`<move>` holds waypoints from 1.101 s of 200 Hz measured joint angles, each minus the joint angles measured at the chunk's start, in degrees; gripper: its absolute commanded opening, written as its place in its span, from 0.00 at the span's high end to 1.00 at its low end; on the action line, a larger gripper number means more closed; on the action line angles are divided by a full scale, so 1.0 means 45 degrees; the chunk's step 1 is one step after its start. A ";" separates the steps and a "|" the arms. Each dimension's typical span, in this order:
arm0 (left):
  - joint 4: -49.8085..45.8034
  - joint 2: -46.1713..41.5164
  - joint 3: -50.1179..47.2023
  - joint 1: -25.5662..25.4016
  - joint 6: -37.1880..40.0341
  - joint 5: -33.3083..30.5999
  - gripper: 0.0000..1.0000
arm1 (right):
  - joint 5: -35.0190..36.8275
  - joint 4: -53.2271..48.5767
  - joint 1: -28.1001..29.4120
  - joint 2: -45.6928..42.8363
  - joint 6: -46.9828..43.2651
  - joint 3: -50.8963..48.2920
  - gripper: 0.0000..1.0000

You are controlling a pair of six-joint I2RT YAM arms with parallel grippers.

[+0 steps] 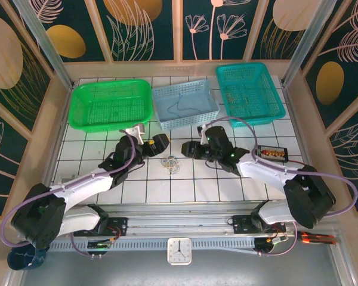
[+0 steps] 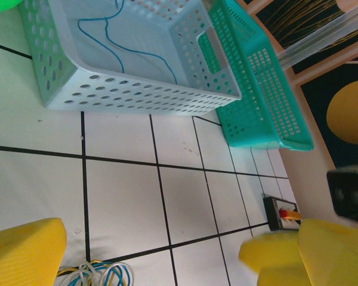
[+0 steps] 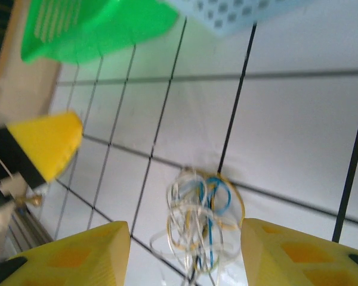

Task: Untangle the cables

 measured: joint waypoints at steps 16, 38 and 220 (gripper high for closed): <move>-0.0214 0.0185 0.0180 0.0000 -0.0005 0.0034 0.01 | 0.0010 -0.0141 0.0418 -0.0233 -0.0010 -0.0515 0.49; -0.0403 0.0418 0.0345 0.0000 0.0000 0.0146 0.01 | 0.0005 -0.0355 0.0996 -0.0568 -0.0005 -0.1127 0.51; -0.0219 0.1001 0.0403 0.0000 0.0044 0.0996 0.01 | 0.0583 0.0996 0.2569 0.1821 0.0821 -0.0874 0.69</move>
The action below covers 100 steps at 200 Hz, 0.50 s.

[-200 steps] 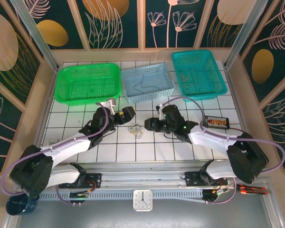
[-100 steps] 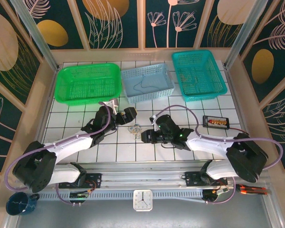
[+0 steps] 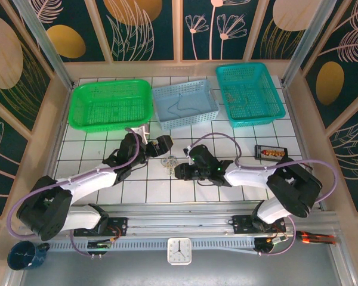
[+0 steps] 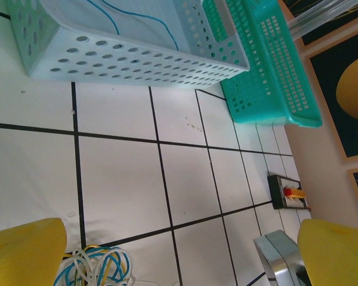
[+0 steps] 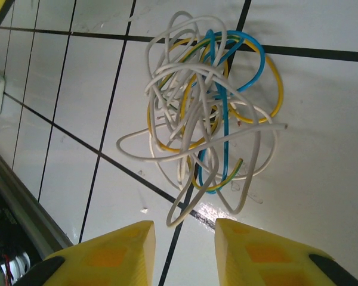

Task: Untangle the cables

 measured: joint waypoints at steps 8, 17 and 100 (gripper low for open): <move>0.0053 0.0068 -0.0063 0.0000 0.0000 0.0063 0.01 | 0.0102 0.0024 0.0000 0.0049 0.0039 0.0044 0.69; 0.0102 0.0160 -0.0126 0.0000 -0.0005 0.0136 0.01 | 0.0189 0.0029 0.0000 0.0102 0.0083 0.0112 0.69; 0.0607 0.0597 -0.0277 0.0000 -0.0005 0.0597 0.01 | 0.0568 -0.0078 -0.0146 0.0544 0.0049 0.0991 1.00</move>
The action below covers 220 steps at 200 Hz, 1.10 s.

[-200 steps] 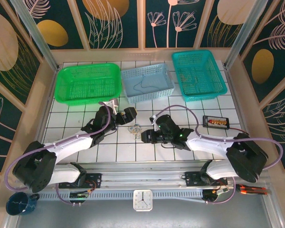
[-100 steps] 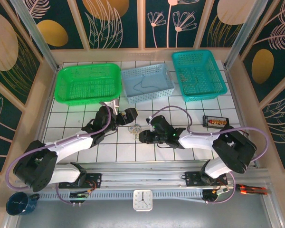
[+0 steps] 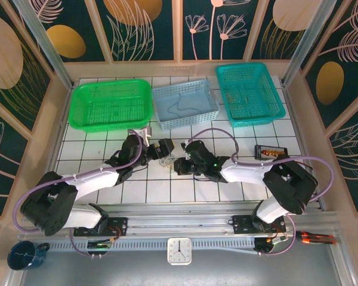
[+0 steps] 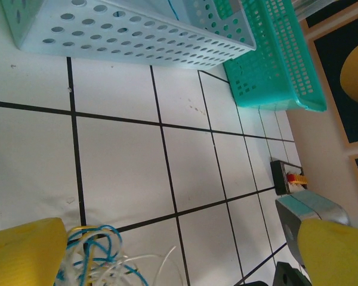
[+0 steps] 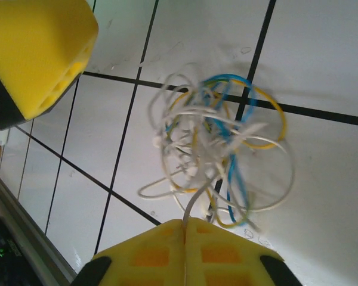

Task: Untangle the cables

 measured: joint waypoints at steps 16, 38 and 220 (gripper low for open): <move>0.0000 0.0015 0.0000 0.0000 0.0000 0.0073 0.01 | -0.0005 -0.0170 -0.0175 -0.0010 -0.0165 0.0078 1.00; 0.0005 0.0015 0.0000 0.0000 0.0005 0.0092 0.01 | -0.0049 -0.0549 -0.0588 -0.0306 -0.0398 0.0165 1.00; 0.0831 0.0646 -0.0092 0.0000 0.0359 0.1273 0.29 | -0.3696 0.3648 -0.3313 -0.1792 0.0010 -0.2433 1.00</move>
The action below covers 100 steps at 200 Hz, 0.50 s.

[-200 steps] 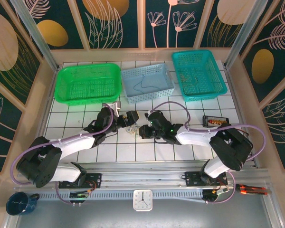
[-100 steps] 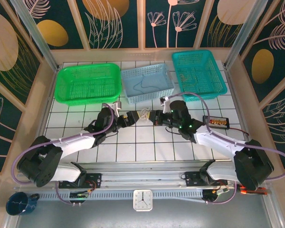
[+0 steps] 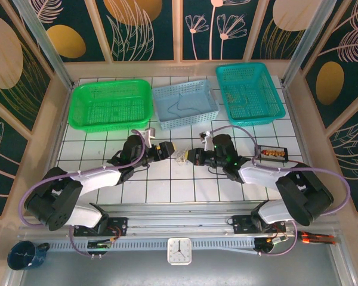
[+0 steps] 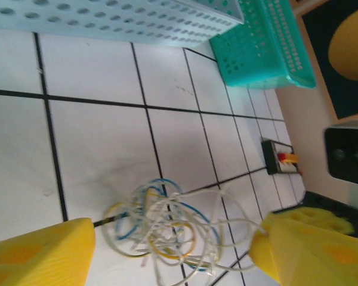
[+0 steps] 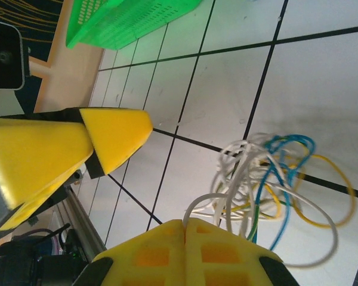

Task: Untangle the cables

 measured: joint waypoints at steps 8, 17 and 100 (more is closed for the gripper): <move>0.0073 0.0010 -0.0015 0.0000 0.0073 0.0228 0.32 | -0.0044 0.0126 0.0000 0.0107 0.0034 -0.0010 1.00; 0.0131 0.0044 -0.0015 0.0000 0.0160 0.0486 0.36 | -0.0097 0.0243 0.0000 0.0185 0.0078 -0.0024 1.00; -0.0024 0.1214 0.0102 -0.0238 0.1705 0.1107 0.48 | -0.0126 0.0685 0.0000 0.0277 0.0126 -0.0146 1.00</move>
